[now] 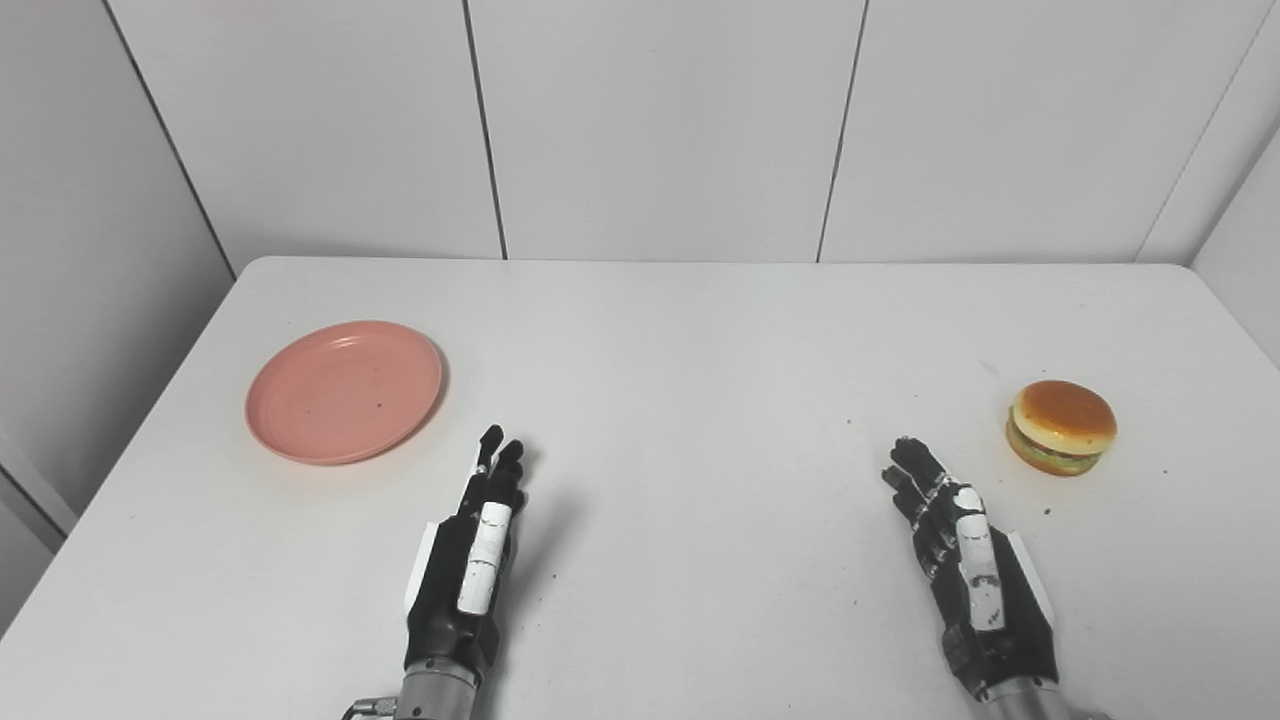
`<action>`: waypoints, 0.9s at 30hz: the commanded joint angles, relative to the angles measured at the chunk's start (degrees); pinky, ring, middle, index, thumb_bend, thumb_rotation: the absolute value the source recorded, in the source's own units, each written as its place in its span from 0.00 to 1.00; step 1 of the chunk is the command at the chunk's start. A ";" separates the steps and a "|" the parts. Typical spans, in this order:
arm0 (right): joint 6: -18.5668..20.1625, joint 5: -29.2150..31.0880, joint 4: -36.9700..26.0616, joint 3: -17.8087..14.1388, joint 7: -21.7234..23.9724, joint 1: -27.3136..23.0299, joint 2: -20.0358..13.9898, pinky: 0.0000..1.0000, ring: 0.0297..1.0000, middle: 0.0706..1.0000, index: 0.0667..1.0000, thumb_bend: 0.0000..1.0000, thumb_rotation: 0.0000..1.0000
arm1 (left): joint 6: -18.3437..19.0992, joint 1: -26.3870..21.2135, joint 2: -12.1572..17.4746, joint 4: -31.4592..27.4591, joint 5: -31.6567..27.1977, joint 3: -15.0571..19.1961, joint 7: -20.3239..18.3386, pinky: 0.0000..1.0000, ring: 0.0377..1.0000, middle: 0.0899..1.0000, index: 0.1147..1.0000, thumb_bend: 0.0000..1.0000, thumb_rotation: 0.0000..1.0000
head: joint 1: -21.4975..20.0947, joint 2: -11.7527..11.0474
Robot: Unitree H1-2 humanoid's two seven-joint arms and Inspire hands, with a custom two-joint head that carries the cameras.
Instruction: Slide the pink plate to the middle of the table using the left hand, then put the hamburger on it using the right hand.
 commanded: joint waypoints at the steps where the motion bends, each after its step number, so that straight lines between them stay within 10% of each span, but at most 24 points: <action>1: 0.43 0.44 1.45 0.04 0.42 -0.53 -0.22 0.99 0.92 0.92 0.86 0.83 0.97 | -0.56 4.19 1.32 -0.49 -0.07 -0.09 -0.70 1.00 1.00 0.98 1.00 0.86 0.89 | 0.11 -0.01; 27: 1.07 1.13 2.28 0.32 0.53 -0.48 -1.21 0.98 0.91 0.92 0.87 0.84 0.96 | -0.31 4.28 0.87 -0.45 -0.22 -0.39 -0.84 1.00 0.99 0.97 1.00 0.86 0.88 | 0.12 -0.03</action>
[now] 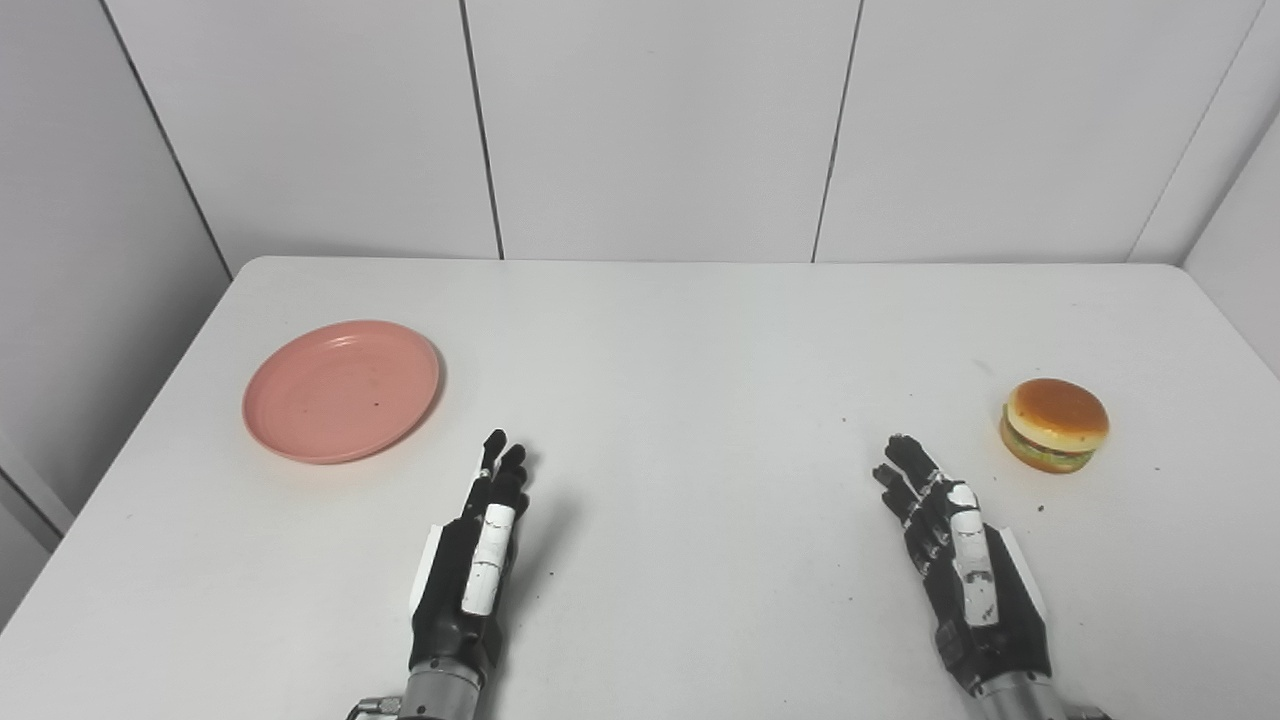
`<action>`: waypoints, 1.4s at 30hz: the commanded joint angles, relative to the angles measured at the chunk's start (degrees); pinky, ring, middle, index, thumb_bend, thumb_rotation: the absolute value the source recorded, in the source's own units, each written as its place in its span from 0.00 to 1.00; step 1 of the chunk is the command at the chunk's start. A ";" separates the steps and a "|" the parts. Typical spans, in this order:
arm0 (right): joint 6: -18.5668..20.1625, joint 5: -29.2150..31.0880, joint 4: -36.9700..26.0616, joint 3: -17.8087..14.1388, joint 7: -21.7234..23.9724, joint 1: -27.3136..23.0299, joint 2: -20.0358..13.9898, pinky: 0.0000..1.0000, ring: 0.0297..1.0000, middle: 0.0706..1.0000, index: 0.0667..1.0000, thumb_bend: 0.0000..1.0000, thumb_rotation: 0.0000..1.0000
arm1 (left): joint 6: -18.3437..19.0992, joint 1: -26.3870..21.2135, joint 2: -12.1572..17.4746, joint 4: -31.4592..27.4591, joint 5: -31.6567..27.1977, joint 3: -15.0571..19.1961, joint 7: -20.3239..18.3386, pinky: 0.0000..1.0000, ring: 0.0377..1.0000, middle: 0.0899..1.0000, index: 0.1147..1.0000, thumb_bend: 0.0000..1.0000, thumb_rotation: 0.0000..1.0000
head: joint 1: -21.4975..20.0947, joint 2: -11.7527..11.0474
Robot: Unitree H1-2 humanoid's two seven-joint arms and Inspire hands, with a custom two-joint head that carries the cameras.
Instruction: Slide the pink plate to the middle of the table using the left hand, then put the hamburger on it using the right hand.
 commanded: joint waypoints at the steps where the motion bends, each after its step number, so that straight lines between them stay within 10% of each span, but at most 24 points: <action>1: 1.15 0.04 1.18 -0.07 0.40 -0.03 -0.47 0.98 0.91 0.92 0.87 0.84 0.96 | -0.34 4.53 0.97 -1.91 -0.32 -0.07 -0.47 1.00 0.99 0.97 1.00 0.86 0.88 | 0.03 -0.03; 18: 1.02 -0.74 -0.09 1.02 -0.03 0.13 -0.18 0.96 0.91 0.93 0.87 0.84 0.97 | 0.09 4.67 1.54 -2.45 -0.50 0.36 -1.08 1.00 0.99 0.97 1.00 0.85 0.88 | -0.39 -0.25; 42: -4.63 3.14 9.63 -2.31 5.49 -1.03 -4.79 1.00 0.94 0.96 0.90 0.85 1.00 | -8.35 3.77 -2.28 6.67 3.92 -4.57 3.13 1.00 0.97 0.96 1.00 0.72 0.88 | 13.11 -11.03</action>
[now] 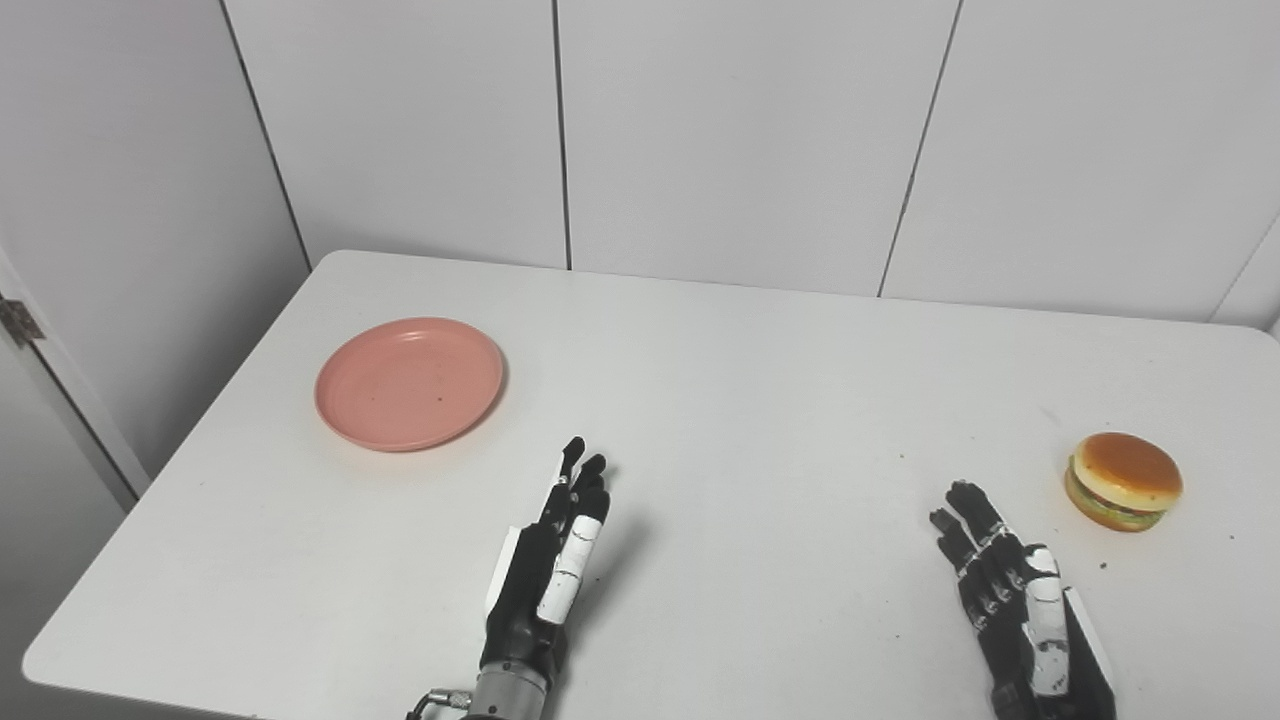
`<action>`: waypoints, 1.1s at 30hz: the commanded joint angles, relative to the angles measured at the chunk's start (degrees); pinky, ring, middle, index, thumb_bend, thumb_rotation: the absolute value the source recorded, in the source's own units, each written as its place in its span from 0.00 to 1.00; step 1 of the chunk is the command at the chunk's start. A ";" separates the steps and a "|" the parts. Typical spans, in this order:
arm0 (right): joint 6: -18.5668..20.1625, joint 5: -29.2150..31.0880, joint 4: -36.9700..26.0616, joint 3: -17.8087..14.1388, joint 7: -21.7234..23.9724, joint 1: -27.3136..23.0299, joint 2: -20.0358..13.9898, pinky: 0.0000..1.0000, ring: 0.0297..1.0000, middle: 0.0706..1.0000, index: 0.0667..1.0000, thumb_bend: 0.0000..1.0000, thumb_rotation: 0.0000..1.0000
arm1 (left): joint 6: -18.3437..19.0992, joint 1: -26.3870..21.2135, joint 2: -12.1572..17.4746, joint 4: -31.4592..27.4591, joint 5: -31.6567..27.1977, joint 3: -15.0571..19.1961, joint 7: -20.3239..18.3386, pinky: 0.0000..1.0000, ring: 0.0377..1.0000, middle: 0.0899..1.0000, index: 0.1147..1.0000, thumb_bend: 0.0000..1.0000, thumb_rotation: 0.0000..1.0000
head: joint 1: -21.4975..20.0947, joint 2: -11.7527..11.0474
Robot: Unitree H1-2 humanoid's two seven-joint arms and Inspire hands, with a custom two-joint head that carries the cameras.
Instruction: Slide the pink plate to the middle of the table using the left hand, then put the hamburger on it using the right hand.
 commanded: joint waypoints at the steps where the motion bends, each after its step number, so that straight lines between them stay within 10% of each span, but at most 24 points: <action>1: -1.15 -0.02 6.10 -1.90 0.22 -1.10 -2.16 1.00 0.94 0.96 0.91 0.85 1.00 | -1.47 3.85 -0.96 1.25 0.62 -0.82 0.04 1.00 0.97 0.96 1.00 0.71 0.88 | 0.00 -0.07; 17: -4.01 0.16 10.22 -2.16 0.95 -1.85 -1.50 1.00 0.93 0.95 0.91 0.80 1.00 | -7.18 2.75 -0.35 6.67 1.20 -1.04 0.54 1.00 0.96 0.96 1.00 0.70 0.87 | 0.70 -5.47; 33: -4.38 0.05 10.47 -1.89 1.12 -2.10 -1.68 1.00 0.93 0.95 0.91 0.80 1.00 | -4.15 3.73 -1.11 2.50 -1.50 -0.69 0.39 1.00 0.97 0.95 1.00 0.76 0.87 | 0.13 -4.75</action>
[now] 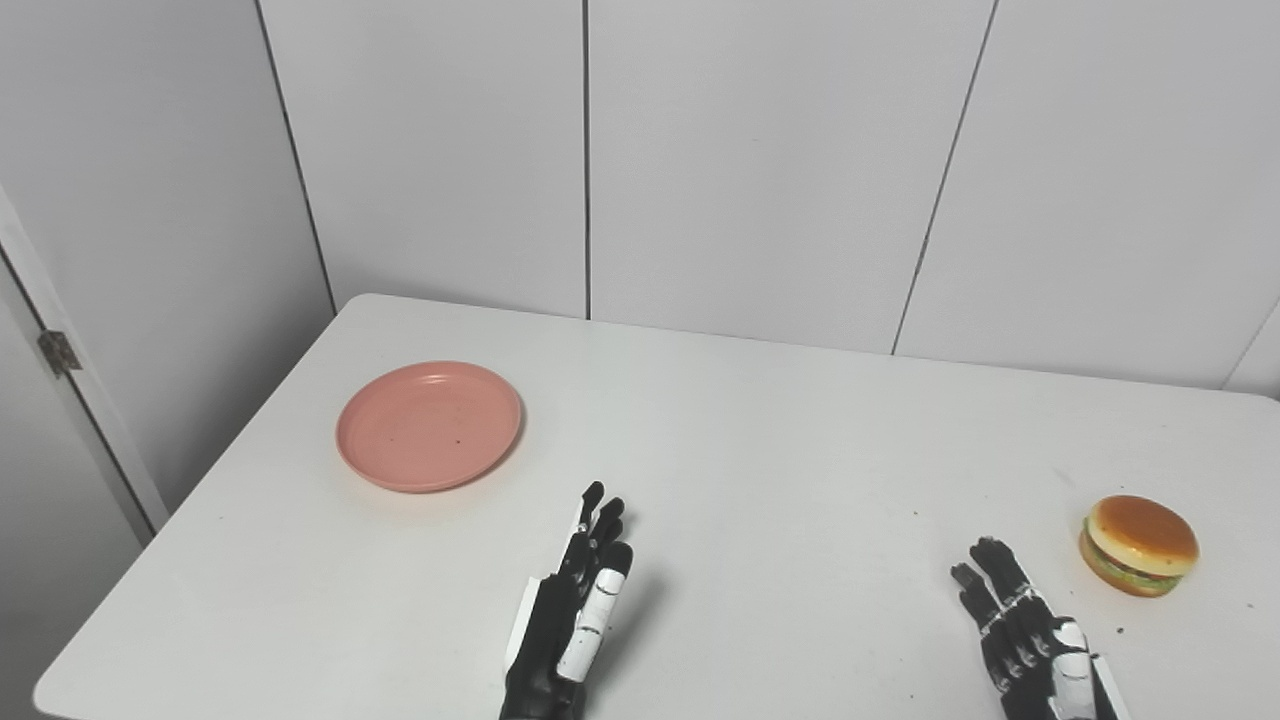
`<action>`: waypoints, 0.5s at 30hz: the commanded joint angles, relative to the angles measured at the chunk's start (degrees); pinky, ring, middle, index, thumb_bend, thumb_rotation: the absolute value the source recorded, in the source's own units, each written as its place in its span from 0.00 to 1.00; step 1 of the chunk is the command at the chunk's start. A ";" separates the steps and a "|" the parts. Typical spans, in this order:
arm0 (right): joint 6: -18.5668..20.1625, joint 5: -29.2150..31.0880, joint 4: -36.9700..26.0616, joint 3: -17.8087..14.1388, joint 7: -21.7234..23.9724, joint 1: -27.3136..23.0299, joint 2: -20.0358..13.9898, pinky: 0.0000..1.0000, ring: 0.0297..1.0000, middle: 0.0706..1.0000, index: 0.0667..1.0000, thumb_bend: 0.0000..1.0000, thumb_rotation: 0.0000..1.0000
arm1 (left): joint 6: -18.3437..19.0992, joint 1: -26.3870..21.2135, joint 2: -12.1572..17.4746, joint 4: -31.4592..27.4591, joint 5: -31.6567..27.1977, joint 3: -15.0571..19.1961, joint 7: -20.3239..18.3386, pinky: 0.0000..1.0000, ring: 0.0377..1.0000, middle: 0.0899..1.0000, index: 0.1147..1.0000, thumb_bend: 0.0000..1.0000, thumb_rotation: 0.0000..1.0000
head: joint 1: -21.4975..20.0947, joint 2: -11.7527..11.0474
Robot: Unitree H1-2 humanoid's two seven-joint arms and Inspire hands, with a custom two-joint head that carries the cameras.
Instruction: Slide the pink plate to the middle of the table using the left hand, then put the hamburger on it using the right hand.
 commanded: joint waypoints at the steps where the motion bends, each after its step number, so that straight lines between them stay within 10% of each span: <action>1: 1.59 -0.33 7.17 -1.49 -0.81 -1.77 -1.55 1.00 0.94 0.95 0.91 0.80 1.00 | 1.90 4.20 -0.88 -2.32 -1.66 -0.10 -0.59 1.00 0.97 0.95 1.00 0.76 0.87 | 0.01 0.20; 15: 1.53 -1.48 6.19 -1.00 -1.38 -1.48 -0.86 1.00 0.92 0.95 0.90 0.81 1.00 | 5.92 -6.81 0.81 -13.51 -3.14 5.02 -0.29 1.00 0.95 0.94 0.95 0.91 0.88 | -0.96 0.95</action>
